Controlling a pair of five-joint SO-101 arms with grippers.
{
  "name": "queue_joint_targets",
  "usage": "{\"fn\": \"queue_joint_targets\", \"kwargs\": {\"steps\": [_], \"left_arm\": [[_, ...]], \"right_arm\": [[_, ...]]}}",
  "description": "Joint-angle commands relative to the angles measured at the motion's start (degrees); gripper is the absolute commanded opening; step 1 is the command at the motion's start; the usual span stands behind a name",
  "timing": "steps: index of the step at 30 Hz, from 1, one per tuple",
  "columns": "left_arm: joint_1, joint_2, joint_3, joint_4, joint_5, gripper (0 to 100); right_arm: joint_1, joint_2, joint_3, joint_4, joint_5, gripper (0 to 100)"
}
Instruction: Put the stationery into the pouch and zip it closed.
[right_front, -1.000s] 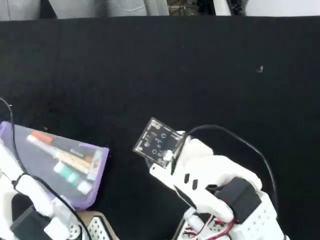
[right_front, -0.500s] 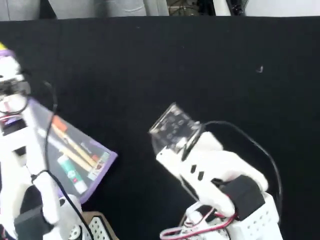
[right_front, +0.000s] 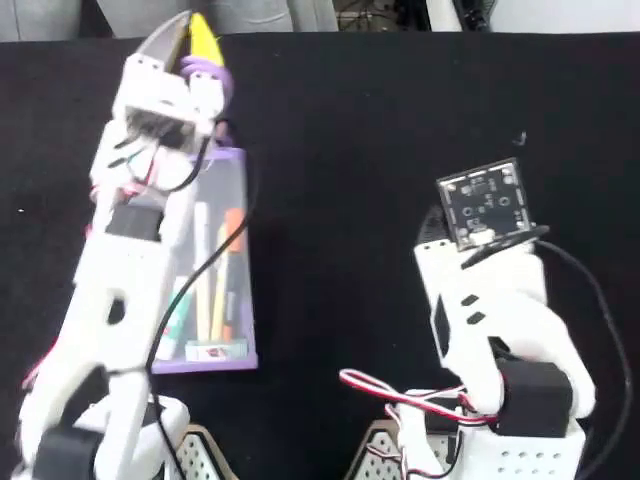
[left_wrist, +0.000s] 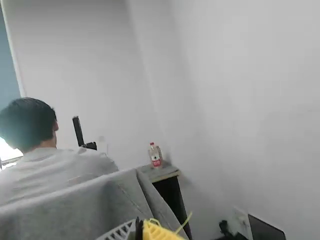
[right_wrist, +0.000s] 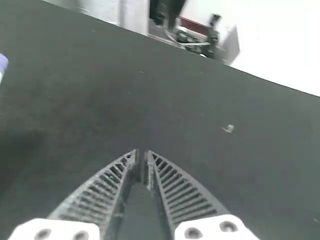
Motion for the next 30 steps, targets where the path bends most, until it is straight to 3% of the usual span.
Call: {"fn": "queue_joint_targets", "kwargs": {"steps": [1,3,6,11,14,19,25,30], "left_arm": [[1.5,13.7,-12.4,1.3,-0.4,3],[2.2,19.4,-17.3,6.9,-0.4,3],[2.9,24.4,-27.3,23.4,0.0,9],[2.3,29.6,-45.0,40.4,12.9,16],[2.5,31.2,-54.3,48.9,15.8,17],[4.4,31.8,-64.7,64.4,14.9,17],[7.5,32.3,-64.9,85.0,4.1,17],[3.6,36.3,-64.0,92.0,4.0,17]], "right_arm": [[3.5,-0.3,-2.7,-1.1,-0.1,1.1],[4.5,-0.3,-2.8,-1.2,-0.1,1.1],[5.3,-0.3,-2.5,-1.1,0.0,1.1],[5.0,-0.3,-1.7,-1.3,0.0,1.1],[5.0,-0.3,-1.0,-1.3,0.0,1.1],[4.9,-0.3,-1.0,-1.3,-0.1,1.1],[4.9,-0.3,-1.0,-1.0,-0.1,1.2],[4.9,-0.3,-1.0,-1.0,-0.1,1.2]]}}
